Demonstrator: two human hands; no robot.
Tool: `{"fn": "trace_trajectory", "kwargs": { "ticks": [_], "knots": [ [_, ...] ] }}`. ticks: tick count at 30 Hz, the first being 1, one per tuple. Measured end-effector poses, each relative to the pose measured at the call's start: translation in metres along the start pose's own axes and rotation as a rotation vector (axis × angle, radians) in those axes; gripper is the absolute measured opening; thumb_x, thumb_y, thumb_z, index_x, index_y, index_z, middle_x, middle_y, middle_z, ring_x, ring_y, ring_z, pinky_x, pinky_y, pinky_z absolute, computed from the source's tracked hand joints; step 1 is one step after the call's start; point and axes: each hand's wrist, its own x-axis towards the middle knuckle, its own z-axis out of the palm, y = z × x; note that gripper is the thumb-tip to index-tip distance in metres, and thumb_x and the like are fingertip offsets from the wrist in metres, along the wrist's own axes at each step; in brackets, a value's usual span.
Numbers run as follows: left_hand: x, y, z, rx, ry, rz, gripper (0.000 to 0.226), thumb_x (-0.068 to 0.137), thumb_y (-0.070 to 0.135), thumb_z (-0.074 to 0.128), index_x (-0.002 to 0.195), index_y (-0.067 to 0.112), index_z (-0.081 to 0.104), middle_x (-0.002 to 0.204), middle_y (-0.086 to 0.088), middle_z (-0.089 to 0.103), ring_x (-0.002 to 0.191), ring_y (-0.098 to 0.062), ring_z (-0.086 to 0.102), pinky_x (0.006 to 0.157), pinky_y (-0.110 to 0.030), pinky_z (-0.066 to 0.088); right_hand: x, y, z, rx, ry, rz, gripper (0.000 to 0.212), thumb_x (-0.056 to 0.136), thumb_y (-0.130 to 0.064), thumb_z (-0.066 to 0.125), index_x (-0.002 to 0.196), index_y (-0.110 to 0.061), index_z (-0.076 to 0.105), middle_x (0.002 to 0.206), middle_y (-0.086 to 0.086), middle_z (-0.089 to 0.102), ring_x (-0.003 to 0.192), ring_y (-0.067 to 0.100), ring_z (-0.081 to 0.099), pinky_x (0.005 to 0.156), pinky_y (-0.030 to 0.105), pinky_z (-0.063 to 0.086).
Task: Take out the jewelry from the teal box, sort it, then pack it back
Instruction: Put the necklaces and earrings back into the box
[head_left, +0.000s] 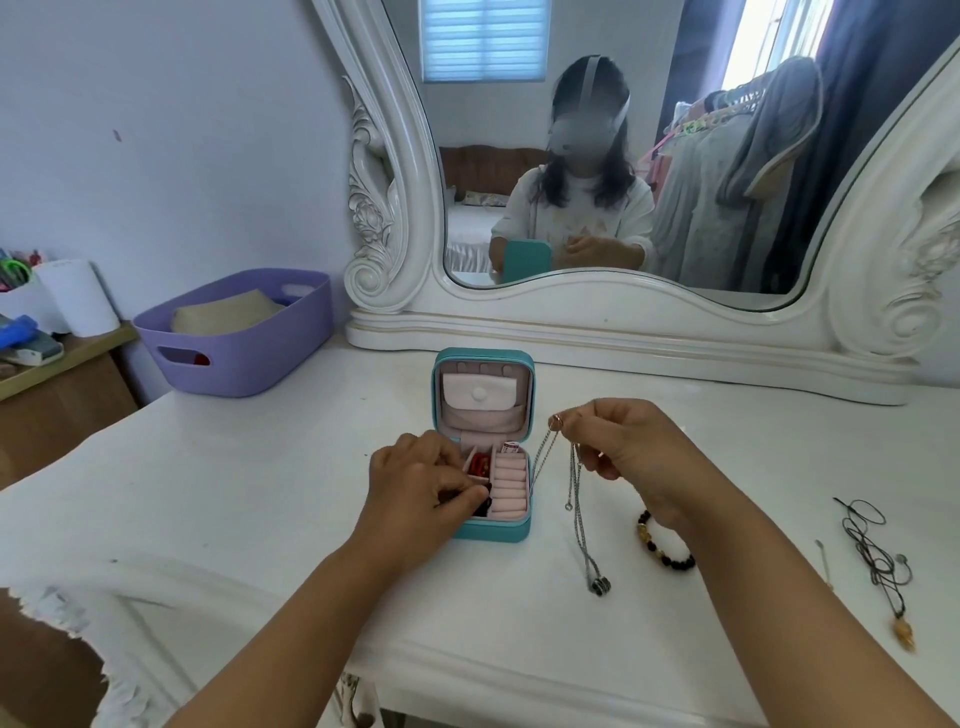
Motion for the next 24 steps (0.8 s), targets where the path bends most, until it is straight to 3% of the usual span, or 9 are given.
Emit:
{"fn": "trace_trajectory", "kwargs": {
  "ticks": [3,5,7,9,11,14,16,18,24],
  "knots": [
    [0.006,0.009,-0.005,-0.074,-0.082,-0.27,0.008,0.077,0.036,0.068,0.074,0.031,0.074,0.101,0.013,0.053,0.101,-0.009,0.036,0.082,-0.027,0.018,-0.002,-0.008,0.004,0.256,-0.089,-0.005,0.019,0.086,-0.005,0.05,0.071,-0.009,0.06,0.084,0.015,0.073,0.048,0.012,0.046,0.053,0.025,0.036],
    [0.008,0.013,-0.007,-0.09,-0.095,-0.32,0.005,0.075,0.035,0.07,0.071,0.034,0.07,0.103,0.013,0.053,0.105,-0.01,0.037,0.086,-0.028,0.021,-0.002,-0.013,0.007,0.394,-0.127,-0.007,0.021,0.089,-0.003,0.045,0.071,-0.012,0.053,0.081,0.012,0.074,0.044,0.012,0.046,0.051,0.024,0.039],
    [0.005,0.02,-0.01,-0.144,-0.018,-0.287,0.009,0.077,0.034,0.068,0.071,0.038,0.062,0.102,0.015,0.053,0.106,-0.008,0.041,0.089,-0.027,0.027,-0.002,-0.018,0.009,0.468,-0.146,-0.008,0.021,0.09,-0.004,0.044,0.073,-0.012,0.052,0.069,0.009,0.072,0.043,0.012,0.047,0.048,0.022,0.043],
    [0.002,0.03,-0.016,-0.388,0.025,-0.235,0.011,0.08,0.033,0.066,0.081,0.041,0.058,0.098,0.02,0.054,0.1,-0.003,0.049,0.083,-0.02,0.043,-0.001,-0.022,0.012,0.501,-0.172,-0.021,0.018,0.09,-0.005,0.044,0.076,-0.012,0.053,0.064,0.008,0.07,0.043,0.012,0.049,0.048,0.022,0.045],
    [-0.001,0.046,-0.024,-0.645,-0.082,-0.199,0.026,0.079,0.027,0.068,0.099,0.041,0.058,0.092,0.019,0.059,0.083,0.004,0.058,0.065,-0.011,0.049,0.0,-0.026,0.015,0.513,-0.204,-0.041,0.013,0.091,-0.007,0.045,0.082,-0.009,0.055,0.064,0.008,0.069,0.043,0.012,0.051,0.048,0.022,0.046],
    [-0.001,0.056,-0.02,-0.686,-0.185,-0.184,0.043,0.075,0.028,0.072,0.114,0.036,0.056,0.083,0.0,0.067,0.069,-0.004,0.058,0.067,-0.02,0.052,0.002,-0.036,0.021,0.546,-0.239,-0.067,0.013,0.091,-0.008,0.045,0.081,-0.009,0.054,0.064,0.008,0.069,0.044,0.012,0.052,0.049,0.021,0.047],
    [0.001,0.058,-0.018,-0.652,-0.153,-0.2,0.027,0.079,0.028,0.069,0.105,0.031,0.062,0.085,-0.004,0.07,0.073,-0.009,0.064,0.07,-0.022,0.053,0.003,-0.043,0.024,0.595,-0.258,-0.084,0.015,0.091,-0.008,0.045,0.078,-0.009,0.052,0.063,0.008,0.068,0.043,0.011,0.053,0.049,0.022,0.047],
    [0.001,0.054,-0.019,-0.664,-0.094,-0.234,0.007,0.084,0.023,0.064,0.086,0.028,0.068,0.081,0.003,0.071,0.072,-0.005,0.067,0.063,-0.012,0.051,0.004,-0.049,0.027,0.664,-0.272,-0.09,0.017,0.09,-0.008,0.045,0.075,-0.01,0.052,0.062,0.009,0.068,0.043,0.011,0.053,0.047,0.021,0.048],
    [0.0,0.032,-0.034,-0.827,0.054,-0.369,0.013,0.084,0.015,0.062,0.08,0.021,0.073,0.061,0.004,0.07,0.057,-0.005,0.062,0.054,-0.014,0.051,0.011,-0.049,0.038,0.812,-0.264,-0.018,0.018,0.09,-0.008,0.045,0.075,-0.008,0.054,0.058,0.008,0.068,0.042,0.01,0.054,0.044,0.018,0.048]
  ]
}}
